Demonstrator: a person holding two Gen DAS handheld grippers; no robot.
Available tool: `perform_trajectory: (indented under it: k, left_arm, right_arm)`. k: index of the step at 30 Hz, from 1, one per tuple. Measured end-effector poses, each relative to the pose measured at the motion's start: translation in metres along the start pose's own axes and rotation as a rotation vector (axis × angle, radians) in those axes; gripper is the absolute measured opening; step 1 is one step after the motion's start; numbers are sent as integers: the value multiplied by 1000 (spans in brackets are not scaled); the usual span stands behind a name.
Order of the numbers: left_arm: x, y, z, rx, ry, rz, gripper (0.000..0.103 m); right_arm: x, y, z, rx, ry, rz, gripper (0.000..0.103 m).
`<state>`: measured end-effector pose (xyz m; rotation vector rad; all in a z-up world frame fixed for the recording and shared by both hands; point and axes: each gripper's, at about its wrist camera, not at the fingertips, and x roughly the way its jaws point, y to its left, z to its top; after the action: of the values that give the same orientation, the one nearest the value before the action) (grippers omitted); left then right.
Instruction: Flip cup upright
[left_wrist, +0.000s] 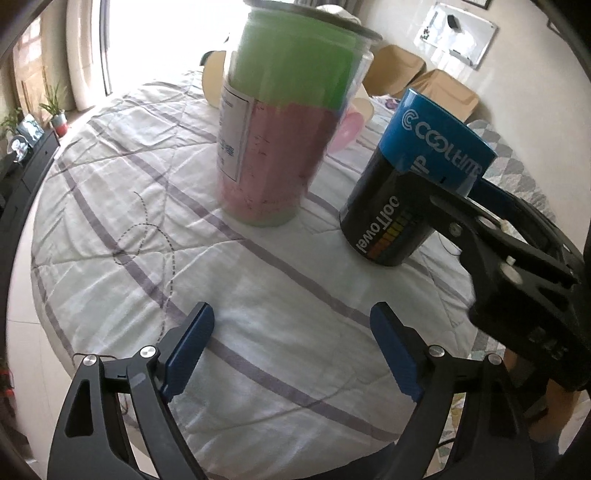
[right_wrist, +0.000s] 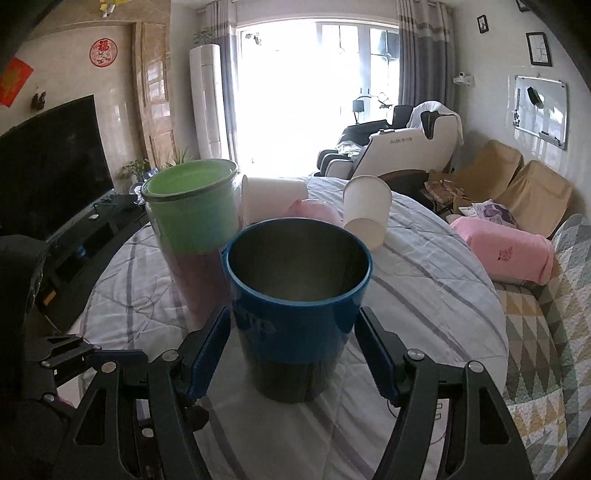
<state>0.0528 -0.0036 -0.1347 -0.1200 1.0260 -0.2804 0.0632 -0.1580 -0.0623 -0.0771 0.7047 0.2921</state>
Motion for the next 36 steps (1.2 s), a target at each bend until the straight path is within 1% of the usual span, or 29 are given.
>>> perform_trajectory:
  k: [5,9,11,14,16,19,22,24,26,30,36]
  left_arm:
    - [-25,3,-9,-22,-34,3,91]
    - [-47,6,-12,-27,-102,37,95]
    - [-63,5,-15,-37,-161,82,98]
    - [-89,-5,-20,-4,-264,194,100]
    - [-103,-14,-20,23,-313,238,102]
    - [-121,-26,-19,58,-395,301,103]
    - [-136,-37,-18,79,-469,379,103]
    - [-145,-38,-20,71,-510,411,103]
    - [-149,-43,-17,62,-529,399,103]
    - [-158,-48,-17,45,-551,377,103]
    - [-163,-61,-19,52,-572,358,103]
  right_arm:
    - [-11,-4,0,30,4,1,81]
    - [-26,-3,0,44,11,-22,81]
    - [-35,-1,0,43,2,-33,82]
    - [-52,1,1,50,-14,-67,82]
    - [-64,1,3,61,-21,-68,82]
    - [-83,1,9,64,-56,-88,88]
    - [-101,0,16,50,-99,-126,88]
    - [-110,-1,18,49,-128,-139,88]
    - [-119,-4,17,55,-158,-145,88]
    - [-128,-6,15,60,-191,-158,89]
    - [-136,-6,12,51,-230,-186,89]
